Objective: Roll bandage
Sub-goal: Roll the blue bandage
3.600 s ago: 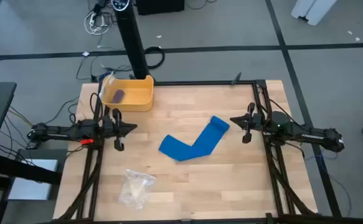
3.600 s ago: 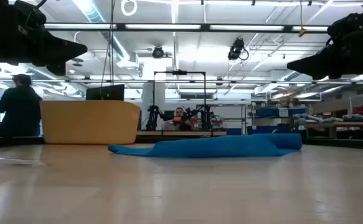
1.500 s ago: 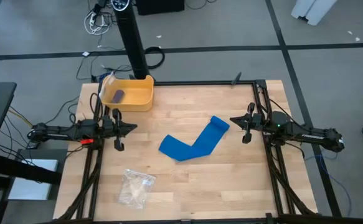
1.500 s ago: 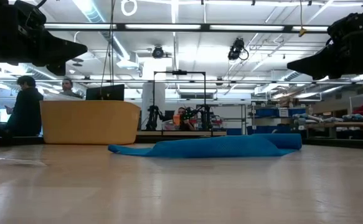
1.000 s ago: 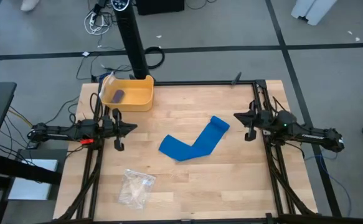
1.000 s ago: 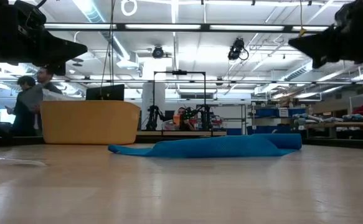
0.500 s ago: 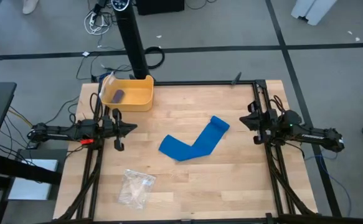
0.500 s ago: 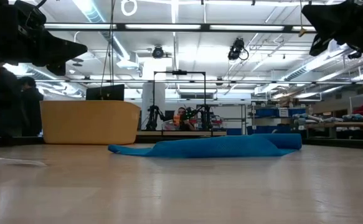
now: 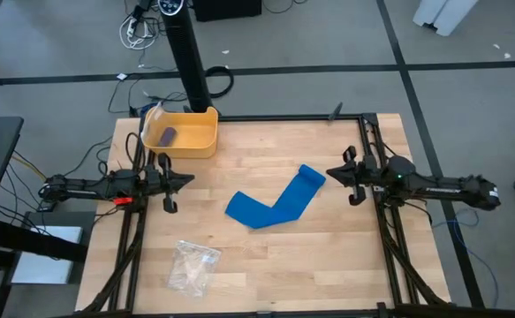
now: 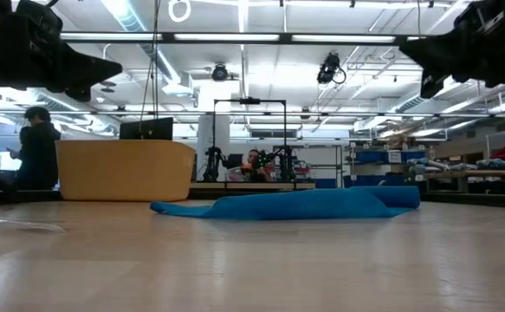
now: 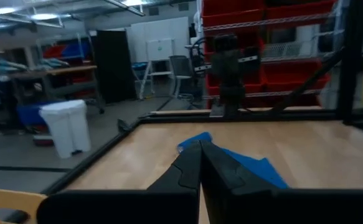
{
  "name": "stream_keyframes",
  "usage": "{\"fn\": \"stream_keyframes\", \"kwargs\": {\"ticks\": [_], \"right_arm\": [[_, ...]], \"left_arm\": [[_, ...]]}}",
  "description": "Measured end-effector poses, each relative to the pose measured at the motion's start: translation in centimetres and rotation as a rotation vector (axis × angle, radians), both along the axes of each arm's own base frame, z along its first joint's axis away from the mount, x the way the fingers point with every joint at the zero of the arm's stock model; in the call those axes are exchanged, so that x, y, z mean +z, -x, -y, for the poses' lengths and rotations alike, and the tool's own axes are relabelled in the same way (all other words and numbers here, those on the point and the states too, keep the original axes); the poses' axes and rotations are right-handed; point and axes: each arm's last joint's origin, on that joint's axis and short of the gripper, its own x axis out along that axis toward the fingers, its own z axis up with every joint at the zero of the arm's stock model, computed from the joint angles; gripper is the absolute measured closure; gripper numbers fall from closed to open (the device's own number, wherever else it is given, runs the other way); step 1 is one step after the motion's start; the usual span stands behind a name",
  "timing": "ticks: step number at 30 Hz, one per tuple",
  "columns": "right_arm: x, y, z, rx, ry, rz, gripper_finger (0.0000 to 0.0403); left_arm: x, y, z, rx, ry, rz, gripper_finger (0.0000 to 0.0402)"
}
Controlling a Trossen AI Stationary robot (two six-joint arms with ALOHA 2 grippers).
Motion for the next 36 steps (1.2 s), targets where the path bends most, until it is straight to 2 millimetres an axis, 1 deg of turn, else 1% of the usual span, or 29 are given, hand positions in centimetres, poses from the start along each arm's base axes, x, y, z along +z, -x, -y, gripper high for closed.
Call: {"fn": "stream_keyframes", "kwargs": {"ticks": [7, 13, 21, 23, 25, 27, 31, 36], "right_arm": [[-0.3, -1.2, 0.2, -0.003, 0.002, -0.037, 0.0393], [-0.1, -2.2, 0.2, 0.079, 0.004, -0.057, 0.0386], [-1.6, -3.3, -0.1, 0.146, -0.051, -0.177, 0.0381], [-1.6, -3.9, -0.3, 0.17, -0.055, -0.208, 0.0376], [-1.2, -4.8, -0.6, 0.193, -0.058, -0.234, 0.0367], [-0.4, -6.2, -0.8, 0.206, -0.061, -0.258, 0.0356], [0.9, -10.0, -1.1, 0.18, -0.026, -0.349, 0.0329], [1.1, -14.7, -1.0, 0.174, 0.006, -0.478, 0.0302]], "left_arm": [[0.0, 0.0, 0.0, 0.001, -0.009, -0.002, 0.0388], [0.0, 0.0, 0.0, 0.001, -0.009, -0.002, 0.0388], [0.0, 0.0, 0.0, 0.001, -0.011, 0.003, 0.0388], [0.0, 0.0, 0.0, 0.002, -0.011, 0.002, 0.0388], [0.0, 0.0, 0.0, 0.002, -0.01, 0.002, 0.0388], [0.1, 0.0, 0.0, 0.002, -0.01, 0.007, 0.0388], [0.3, 0.0, 0.0, 0.0, 0.005, 0.03, 0.0388], [0.3, 0.0, 0.0, -0.008, 0.126, 0.063, 0.0388]]}}
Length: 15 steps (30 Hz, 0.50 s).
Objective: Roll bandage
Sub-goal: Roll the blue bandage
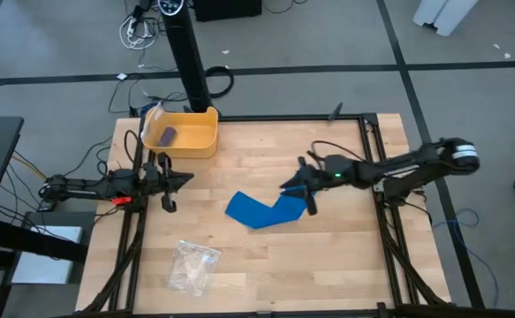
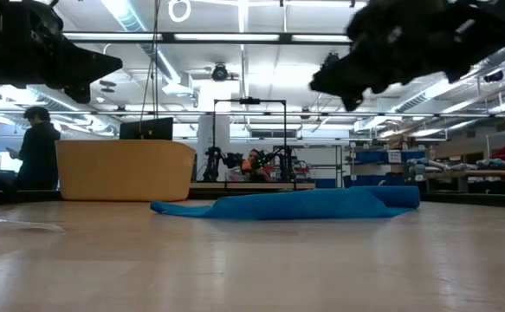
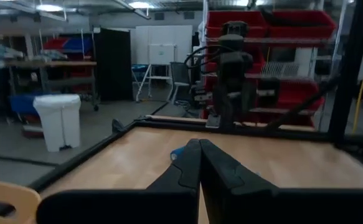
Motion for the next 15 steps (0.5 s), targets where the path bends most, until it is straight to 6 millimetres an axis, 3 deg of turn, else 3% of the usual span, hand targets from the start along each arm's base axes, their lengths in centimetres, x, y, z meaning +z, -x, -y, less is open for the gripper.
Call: {"fn": "stream_keyframes", "kwargs": {"ticks": [15], "right_arm": [[-6.3, -10.5, 1.6, -0.097, -0.064, -0.233, 0.0276]], "left_arm": [[-0.8, -0.1, 0.0, -0.006, 0.048, -0.068, 0.0388]]}}
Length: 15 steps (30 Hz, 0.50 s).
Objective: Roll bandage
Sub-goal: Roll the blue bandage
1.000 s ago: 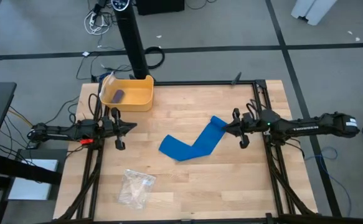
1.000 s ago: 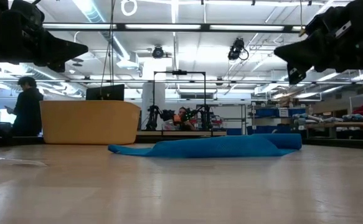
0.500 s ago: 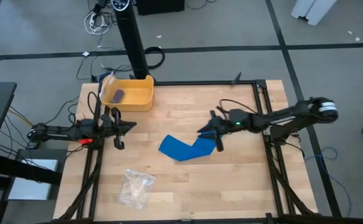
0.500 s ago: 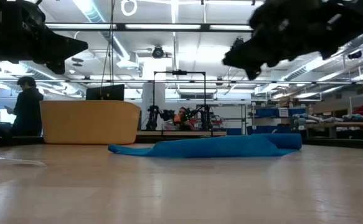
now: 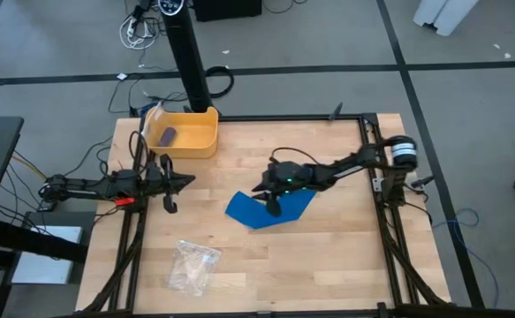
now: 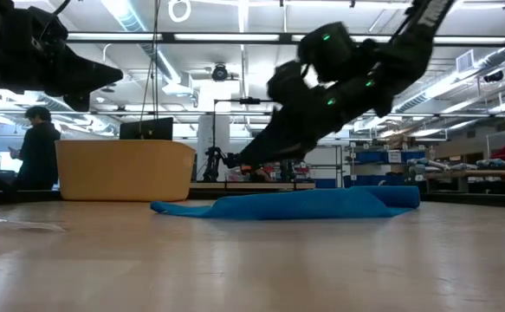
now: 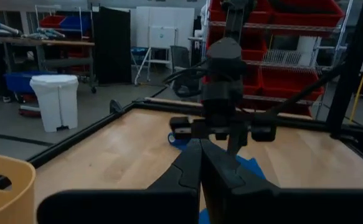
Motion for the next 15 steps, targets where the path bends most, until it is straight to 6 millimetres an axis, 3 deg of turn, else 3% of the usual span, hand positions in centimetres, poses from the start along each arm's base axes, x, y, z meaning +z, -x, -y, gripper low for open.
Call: {"fn": "stream_keyframes", "kwargs": {"ticks": [9, 15], "right_arm": [[-2.0, -4.8, 2.2, -0.08, 0.019, -0.043, 0.0277], [-3.6, -6.1, 2.5, -0.131, 0.047, -0.126, 0.0277]], "left_arm": [[-0.6, -0.3, 0.0, -0.007, 0.019, -0.059, 0.0388], [-1.1, -0.7, 0.1, -0.007, 0.009, -0.129, 0.0388]]}}
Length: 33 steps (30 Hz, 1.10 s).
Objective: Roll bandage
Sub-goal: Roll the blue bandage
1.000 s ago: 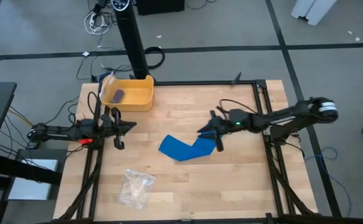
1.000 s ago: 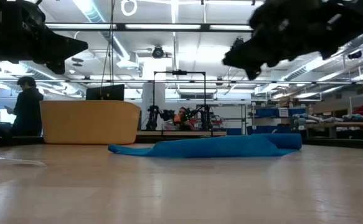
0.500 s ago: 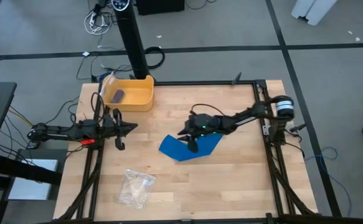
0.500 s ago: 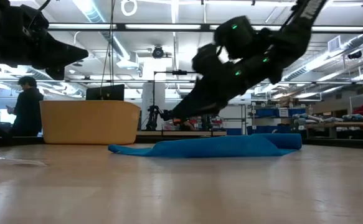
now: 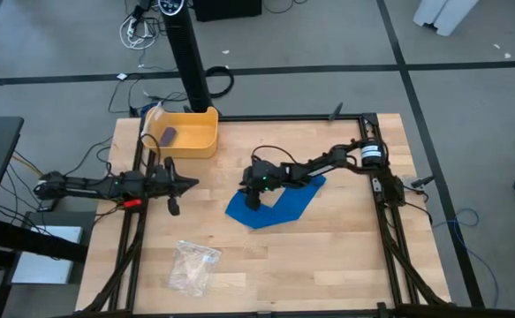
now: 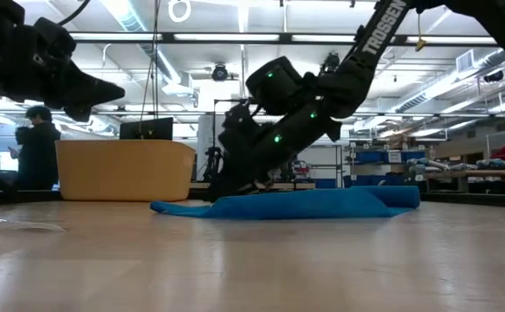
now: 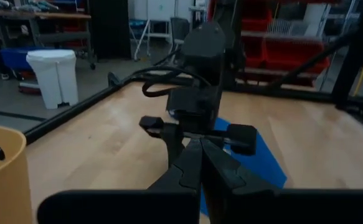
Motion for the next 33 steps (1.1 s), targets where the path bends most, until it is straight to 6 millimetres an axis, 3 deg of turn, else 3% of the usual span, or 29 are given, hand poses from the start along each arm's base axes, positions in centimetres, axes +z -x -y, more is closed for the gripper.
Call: {"fn": "stream_keyframes", "kwargs": {"ticks": [13, 27, 33], "right_arm": [[-0.4, -0.2, -0.7, 0.051, -0.027, -0.015, 0.029], [0.1, -0.1, -1.4, 0.086, -0.055, -0.024, 0.0238], [0.0, 0.0, -1.3, 0.076, -0.049, -0.038, 0.0262]], "left_arm": [[-1.1, -0.7, 0.1, 0.003, 0.008, -0.127, 0.0388], [-1.1, -0.8, 0.0, 0.015, 0.04, -0.117, 0.0388], [-0.8, -0.8, 0.0, 0.025, 0.03, -0.091, 0.0388]]}}
